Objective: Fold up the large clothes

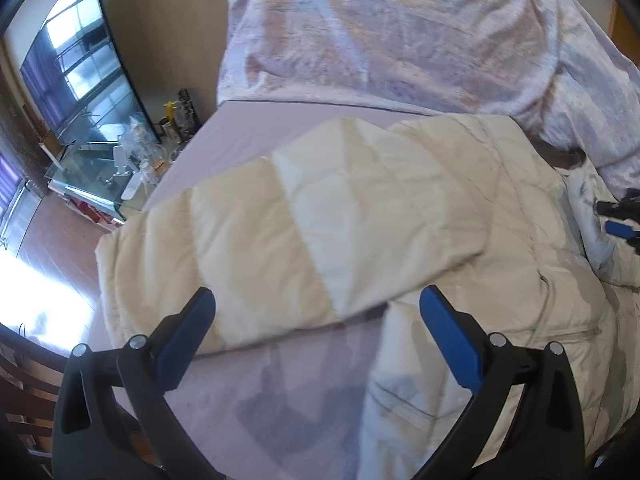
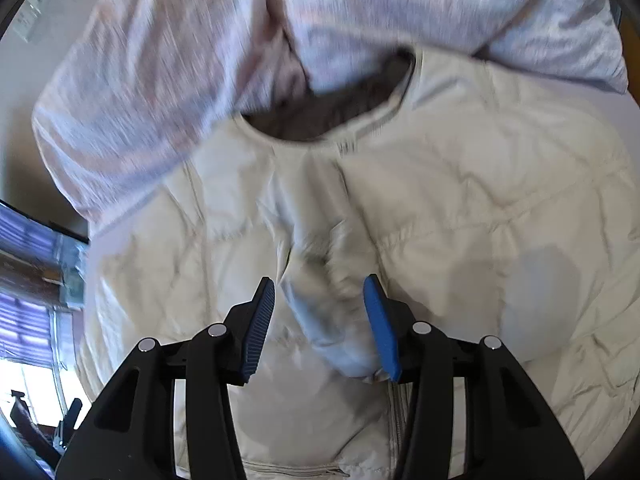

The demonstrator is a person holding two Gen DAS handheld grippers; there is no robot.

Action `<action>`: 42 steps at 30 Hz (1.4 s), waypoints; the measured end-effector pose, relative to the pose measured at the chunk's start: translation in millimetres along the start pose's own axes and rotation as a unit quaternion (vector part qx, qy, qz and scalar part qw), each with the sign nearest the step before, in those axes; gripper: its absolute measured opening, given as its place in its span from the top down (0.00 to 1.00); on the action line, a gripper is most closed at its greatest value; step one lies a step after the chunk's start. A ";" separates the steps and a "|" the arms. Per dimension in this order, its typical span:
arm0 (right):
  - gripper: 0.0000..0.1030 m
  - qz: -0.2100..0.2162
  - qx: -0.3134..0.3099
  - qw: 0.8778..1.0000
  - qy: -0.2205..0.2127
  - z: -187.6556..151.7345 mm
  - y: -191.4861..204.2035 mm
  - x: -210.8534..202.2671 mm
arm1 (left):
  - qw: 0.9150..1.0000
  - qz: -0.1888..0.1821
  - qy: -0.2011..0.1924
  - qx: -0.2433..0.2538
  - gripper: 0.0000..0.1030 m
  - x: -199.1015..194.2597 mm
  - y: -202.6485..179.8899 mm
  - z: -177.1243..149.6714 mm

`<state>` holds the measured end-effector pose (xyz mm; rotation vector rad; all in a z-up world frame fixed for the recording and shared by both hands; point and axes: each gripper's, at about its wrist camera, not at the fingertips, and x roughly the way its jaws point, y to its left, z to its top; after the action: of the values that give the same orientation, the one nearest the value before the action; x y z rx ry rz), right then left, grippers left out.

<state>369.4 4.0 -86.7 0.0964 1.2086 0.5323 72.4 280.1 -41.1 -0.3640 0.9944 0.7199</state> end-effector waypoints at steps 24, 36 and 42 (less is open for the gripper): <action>0.49 -0.136 -0.068 0.987 0.045 -14.3 15.9 88.8 | 0.974 -0.004 0.048 -0.219 0.02 26.6 196.7 -20.2; 0.49 -0.130 -0.061 0.989 0.045 -20.0 11.1 75.4 | 0.953 -0.085 0.075 -0.282 0.27 56.7 211.5 -32.1; 0.49 -0.124 -0.061 0.989 0.044 -22.7 9.1 70.7 | 0.938 -0.088 0.079 -0.326 0.27 64.5 224.6 -39.1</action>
<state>363.2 38.3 -152.8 -0.1824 1.2492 0.3937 -86.4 442.8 -107.7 -1.0917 0.8364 0.8544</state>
